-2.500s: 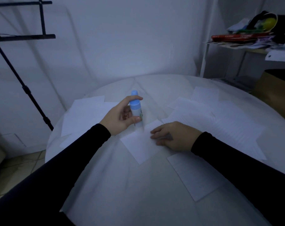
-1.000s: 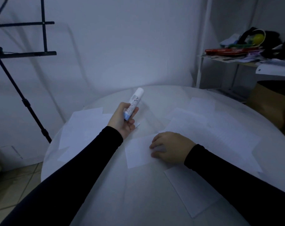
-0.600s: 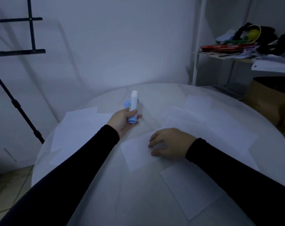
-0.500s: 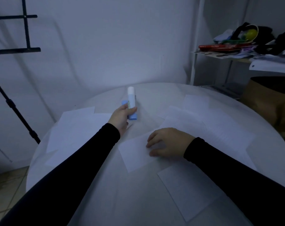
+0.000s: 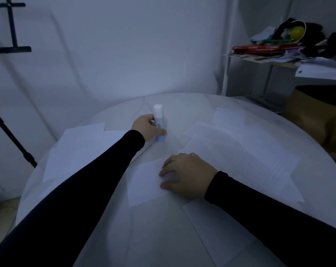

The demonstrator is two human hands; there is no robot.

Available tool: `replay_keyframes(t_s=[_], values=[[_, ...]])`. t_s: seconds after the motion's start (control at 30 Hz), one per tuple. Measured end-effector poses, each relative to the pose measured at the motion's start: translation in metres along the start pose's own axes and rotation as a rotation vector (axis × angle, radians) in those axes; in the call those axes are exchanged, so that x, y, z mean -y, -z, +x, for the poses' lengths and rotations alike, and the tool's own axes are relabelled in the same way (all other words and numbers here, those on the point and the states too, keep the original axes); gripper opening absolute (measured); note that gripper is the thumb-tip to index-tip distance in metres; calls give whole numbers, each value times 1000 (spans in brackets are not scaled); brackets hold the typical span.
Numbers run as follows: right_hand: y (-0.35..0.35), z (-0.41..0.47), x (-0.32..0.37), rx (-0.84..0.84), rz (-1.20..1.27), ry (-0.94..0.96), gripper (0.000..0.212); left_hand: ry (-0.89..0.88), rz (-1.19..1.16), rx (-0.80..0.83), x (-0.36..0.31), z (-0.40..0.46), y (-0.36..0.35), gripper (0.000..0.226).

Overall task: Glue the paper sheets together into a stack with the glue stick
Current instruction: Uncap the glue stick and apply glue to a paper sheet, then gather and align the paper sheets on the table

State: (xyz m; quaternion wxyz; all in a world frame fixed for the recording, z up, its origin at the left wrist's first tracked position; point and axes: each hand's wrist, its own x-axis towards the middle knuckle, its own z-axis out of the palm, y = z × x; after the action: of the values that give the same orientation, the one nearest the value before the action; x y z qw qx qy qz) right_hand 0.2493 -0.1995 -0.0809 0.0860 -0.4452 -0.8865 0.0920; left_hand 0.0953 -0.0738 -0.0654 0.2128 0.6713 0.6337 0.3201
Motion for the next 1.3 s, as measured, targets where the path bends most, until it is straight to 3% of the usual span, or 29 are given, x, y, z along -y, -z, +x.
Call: replay_keyframes(t_s=[0.2,0.37,0.53,0.67,0.73,0.87,1.3], values=[[-2,0,-1,-14,12,-16,39,16,-82,-33,10,-1,-5,32],[-4,1,-1,-42,29,-25,39,4,-162,-9,8,-26,3,61],[-7,1,-9,-97,141,-31,36,-30,14,-27,12,-71,20,69],[13,-5,-32,-285,186,-170,36,-64,180,130,21,-100,30,61],[26,-13,-48,-238,51,-348,49,-68,266,206,25,-107,29,61],[31,-26,-67,15,-151,-687,89,-97,308,274,30,-107,28,68],[20,-14,-70,-34,-15,-748,80,-118,329,331,34,-110,41,59]])
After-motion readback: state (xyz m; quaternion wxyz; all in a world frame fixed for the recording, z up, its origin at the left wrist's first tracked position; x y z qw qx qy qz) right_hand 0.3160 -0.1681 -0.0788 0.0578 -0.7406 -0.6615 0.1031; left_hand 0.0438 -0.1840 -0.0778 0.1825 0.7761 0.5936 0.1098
